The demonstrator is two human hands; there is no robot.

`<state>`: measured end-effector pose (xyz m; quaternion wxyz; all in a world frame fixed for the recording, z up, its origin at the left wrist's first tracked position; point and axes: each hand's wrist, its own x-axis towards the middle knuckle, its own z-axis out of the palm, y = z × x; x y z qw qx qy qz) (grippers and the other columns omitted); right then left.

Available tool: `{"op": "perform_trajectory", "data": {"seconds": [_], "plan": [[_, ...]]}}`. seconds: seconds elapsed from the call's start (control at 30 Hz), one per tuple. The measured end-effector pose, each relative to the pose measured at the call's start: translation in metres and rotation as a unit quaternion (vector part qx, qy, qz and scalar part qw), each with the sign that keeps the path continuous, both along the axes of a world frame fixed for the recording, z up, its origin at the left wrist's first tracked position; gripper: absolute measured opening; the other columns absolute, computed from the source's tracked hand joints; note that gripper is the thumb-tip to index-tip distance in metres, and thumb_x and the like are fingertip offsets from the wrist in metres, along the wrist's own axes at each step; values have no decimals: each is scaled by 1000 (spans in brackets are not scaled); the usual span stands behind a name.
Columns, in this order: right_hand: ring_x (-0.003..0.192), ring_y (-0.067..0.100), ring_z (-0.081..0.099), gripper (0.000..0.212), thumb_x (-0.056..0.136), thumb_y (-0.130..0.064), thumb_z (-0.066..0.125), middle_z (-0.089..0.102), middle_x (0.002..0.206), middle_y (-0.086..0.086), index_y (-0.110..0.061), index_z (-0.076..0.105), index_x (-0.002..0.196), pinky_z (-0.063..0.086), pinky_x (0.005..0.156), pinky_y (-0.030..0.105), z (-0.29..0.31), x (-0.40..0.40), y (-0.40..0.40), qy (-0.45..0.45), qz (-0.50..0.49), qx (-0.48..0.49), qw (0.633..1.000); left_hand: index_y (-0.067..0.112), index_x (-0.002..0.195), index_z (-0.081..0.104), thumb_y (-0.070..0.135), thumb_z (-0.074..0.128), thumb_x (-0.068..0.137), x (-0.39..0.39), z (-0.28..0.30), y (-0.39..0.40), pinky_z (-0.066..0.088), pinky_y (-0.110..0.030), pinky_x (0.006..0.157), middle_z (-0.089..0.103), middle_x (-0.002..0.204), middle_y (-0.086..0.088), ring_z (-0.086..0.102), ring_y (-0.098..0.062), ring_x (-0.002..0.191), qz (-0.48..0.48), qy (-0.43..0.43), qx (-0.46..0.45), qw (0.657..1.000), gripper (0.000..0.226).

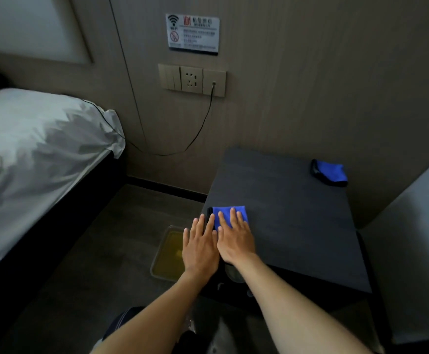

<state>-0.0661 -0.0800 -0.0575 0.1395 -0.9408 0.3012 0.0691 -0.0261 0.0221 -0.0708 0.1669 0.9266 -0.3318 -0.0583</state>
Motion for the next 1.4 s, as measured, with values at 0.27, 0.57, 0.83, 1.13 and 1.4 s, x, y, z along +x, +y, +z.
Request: {"op": "perform_trajectory", "data": {"seconds": [0.27,0.57,0.83,1.13,1.4], "plan": [[151,25,-16,57,106,-44,13,-15,165,5,-26,-5,158,-2,124,44,-1,-12,39,18,2,-8,1000,17,155,-7,33,31,107,-2,1,26,-9,-25,114,-19,157,3,-24,-13,140,-52,-16,-2,999,63],[151,23,-16,58,107,-42,16,-16,164,5,-24,-6,158,-1,124,43,-1,-20,25,13,7,0,1000,15,157,-4,36,32,106,0,3,6,6,-35,123,-8,165,-6,-9,-20,151,-58,-25,65,996,66],[152,22,-12,57,107,-39,15,-11,165,5,-20,0,159,-4,124,38,-9,-76,-28,-30,-65,-6,997,15,157,-3,34,20,107,-38,8,-55,1,-37,124,-8,165,-6,-10,-20,151,-143,-24,88,985,58],[152,20,-13,57,107,-38,13,-12,165,4,-19,-4,158,-5,124,38,-11,-163,-87,-25,-131,-13,991,7,155,-9,34,18,107,-108,6,-133,0,-36,124,-15,164,-8,-12,-20,151,-248,-99,155,951,61],[152,18,-10,60,107,-34,14,-9,166,7,-9,-7,156,-6,121,34,-16,-225,-125,-29,-189,-55,980,5,155,-7,35,25,106,-163,7,-184,5,-39,124,-13,164,-10,-6,-23,152,-295,-86,175,935,66]]}}
